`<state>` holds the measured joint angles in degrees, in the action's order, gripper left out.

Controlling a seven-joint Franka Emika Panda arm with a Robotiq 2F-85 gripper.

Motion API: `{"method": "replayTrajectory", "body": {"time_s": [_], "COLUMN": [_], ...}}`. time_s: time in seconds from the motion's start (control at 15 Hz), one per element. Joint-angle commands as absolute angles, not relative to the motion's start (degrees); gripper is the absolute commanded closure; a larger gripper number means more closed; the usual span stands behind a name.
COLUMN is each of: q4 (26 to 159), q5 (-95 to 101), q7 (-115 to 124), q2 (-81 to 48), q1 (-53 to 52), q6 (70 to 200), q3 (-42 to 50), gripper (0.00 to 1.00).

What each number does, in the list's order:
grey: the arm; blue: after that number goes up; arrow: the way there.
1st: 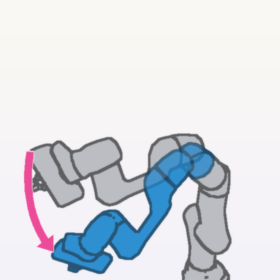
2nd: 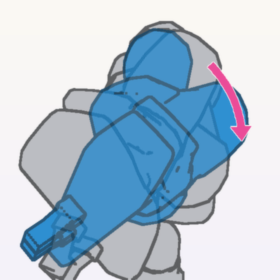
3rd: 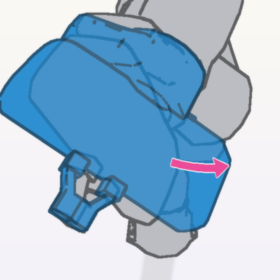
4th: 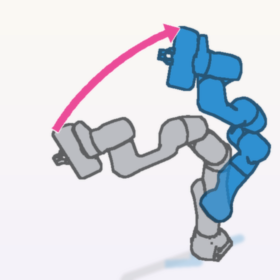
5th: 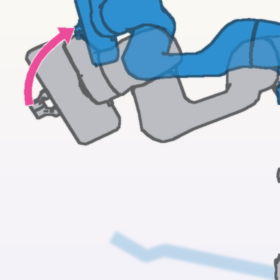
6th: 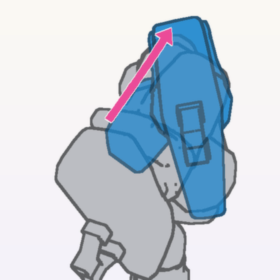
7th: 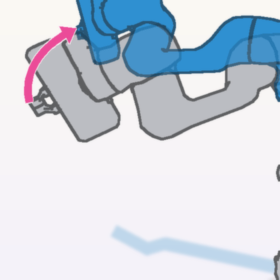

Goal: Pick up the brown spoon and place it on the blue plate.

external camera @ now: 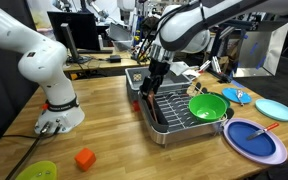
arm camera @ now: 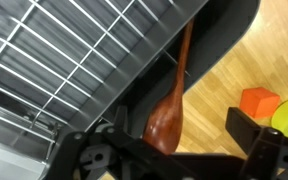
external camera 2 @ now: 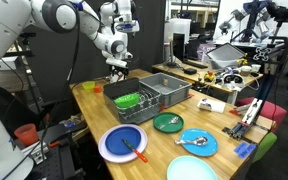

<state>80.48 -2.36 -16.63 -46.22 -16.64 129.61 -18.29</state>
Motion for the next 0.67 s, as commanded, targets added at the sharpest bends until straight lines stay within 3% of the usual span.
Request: {"method": "replayTrajectory", "body": {"time_s": [0.0, 0.13, 0.2, 0.33, 0.4, 0.6], "q4": [75.45, 73.85, 73.14, 72.02, 71.49, 70.45], "q5": [-2.48, -2.56, -2.6, -2.68, -2.7, -2.74], "q7": [-18.59, -18.96, -19.09, -19.44, -19.63, -19.84], "q2": [-49.0, -50.03, -50.5, -51.36, -51.69, -52.21], "q1": [-17.04, -17.29, -17.39, -17.5, -17.56, -17.62], "q6": [125.9, 124.8, 124.45, 124.08, 123.82, 123.15], "q3": [-18.6, -18.62, -18.65, -18.71, -18.74, -18.7], "gripper": [0.0, 0.0, 0.07, 0.3, 0.32, 0.53]}}
